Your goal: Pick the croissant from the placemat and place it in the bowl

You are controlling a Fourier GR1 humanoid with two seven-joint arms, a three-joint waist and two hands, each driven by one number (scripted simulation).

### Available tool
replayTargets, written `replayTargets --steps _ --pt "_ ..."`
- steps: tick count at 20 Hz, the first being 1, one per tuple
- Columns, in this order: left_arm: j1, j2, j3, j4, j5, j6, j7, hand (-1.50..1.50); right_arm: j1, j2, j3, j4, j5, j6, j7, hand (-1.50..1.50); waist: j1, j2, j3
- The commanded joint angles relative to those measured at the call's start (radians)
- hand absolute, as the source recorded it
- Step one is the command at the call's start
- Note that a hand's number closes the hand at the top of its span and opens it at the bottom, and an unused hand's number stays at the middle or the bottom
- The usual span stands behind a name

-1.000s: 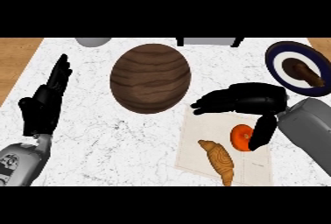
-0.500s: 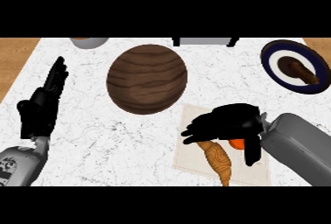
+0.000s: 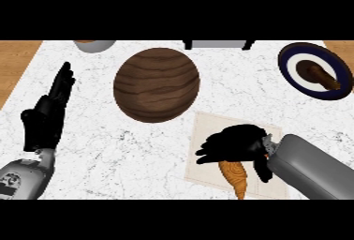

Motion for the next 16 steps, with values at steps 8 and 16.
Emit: replayTargets --steps 8,16 --pt "0.043 -0.044 0.067 -0.031 -0.044 -0.060 -0.010 0.00 0.047 0.160 -0.036 0.195 0.199 -0.029 -0.091 -1.50 0.003 0.001 0.000" --pt "-0.020 -0.082 0.088 0.016 -0.070 -0.095 0.026 0.00 0.048 0.259 -0.003 0.375 0.340 -0.153 -0.180 1.50 0.004 0.002 0.000"
